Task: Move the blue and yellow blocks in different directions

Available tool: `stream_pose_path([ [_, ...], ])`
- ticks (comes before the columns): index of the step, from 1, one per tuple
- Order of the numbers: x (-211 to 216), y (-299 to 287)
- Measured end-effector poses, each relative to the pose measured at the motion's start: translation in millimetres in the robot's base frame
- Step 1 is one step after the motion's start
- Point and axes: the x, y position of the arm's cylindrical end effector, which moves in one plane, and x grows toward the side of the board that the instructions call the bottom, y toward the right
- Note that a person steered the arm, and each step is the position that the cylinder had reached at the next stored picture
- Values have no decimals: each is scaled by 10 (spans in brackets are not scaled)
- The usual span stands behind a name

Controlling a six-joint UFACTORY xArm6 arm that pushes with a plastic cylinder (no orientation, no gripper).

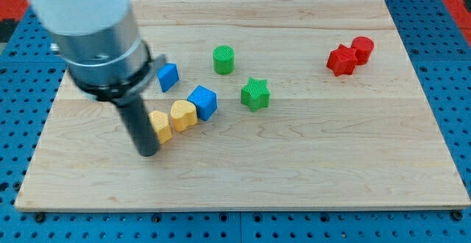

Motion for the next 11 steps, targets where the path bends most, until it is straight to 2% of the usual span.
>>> stream_pose_path([
  [1, -198, 483],
  [2, -563, 613],
  [3, -718, 498],
  [4, -672, 589],
  [6, -675, -140],
  [8, -829, -151],
  [11, -350, -284],
])
